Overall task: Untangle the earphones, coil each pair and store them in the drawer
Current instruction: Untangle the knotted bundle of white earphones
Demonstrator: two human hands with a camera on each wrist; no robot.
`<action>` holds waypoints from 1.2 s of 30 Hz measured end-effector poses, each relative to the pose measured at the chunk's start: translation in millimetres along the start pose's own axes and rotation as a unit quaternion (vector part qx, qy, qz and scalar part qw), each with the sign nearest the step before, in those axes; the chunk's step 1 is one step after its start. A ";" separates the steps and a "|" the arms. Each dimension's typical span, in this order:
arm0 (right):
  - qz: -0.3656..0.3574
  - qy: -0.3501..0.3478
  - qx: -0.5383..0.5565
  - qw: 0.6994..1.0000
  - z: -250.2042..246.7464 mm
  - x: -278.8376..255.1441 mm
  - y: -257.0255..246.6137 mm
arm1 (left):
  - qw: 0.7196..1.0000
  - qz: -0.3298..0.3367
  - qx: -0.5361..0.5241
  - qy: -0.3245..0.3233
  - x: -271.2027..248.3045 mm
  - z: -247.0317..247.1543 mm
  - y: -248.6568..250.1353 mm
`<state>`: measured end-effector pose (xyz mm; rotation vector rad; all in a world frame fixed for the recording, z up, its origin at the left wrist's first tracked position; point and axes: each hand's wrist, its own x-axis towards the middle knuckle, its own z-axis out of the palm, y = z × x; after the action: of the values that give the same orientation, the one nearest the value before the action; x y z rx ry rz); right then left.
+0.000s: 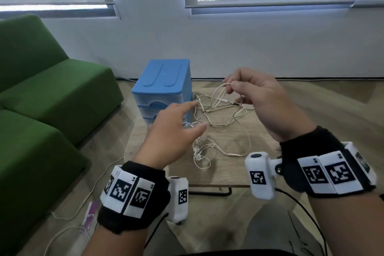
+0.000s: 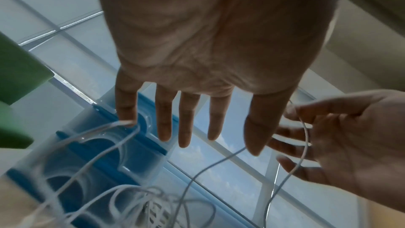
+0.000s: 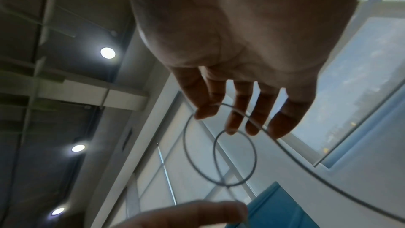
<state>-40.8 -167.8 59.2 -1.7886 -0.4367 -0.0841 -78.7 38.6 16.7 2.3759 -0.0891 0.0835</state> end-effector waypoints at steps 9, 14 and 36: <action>-0.061 0.030 -0.093 0.993 2.9 4.5 -5.3 | 0.978 0.059 -0.198 0.011 3.4 9.3 -2.2; -0.049 0.230 -0.130 0.963 -26.6 10.1 11.1 | 0.975 0.030 -0.218 0.031 5.5 10.6 -23.5; -0.051 -0.120 -0.168 0.977 8.7 7.9 17.8 | 0.973 0.128 -0.191 -0.012 14.0 -2.4 6.0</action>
<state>-29.0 -161.1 42.7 -2.1192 -0.7224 -0.0130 -65.3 35.4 23.8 1.9695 -0.3892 0.1479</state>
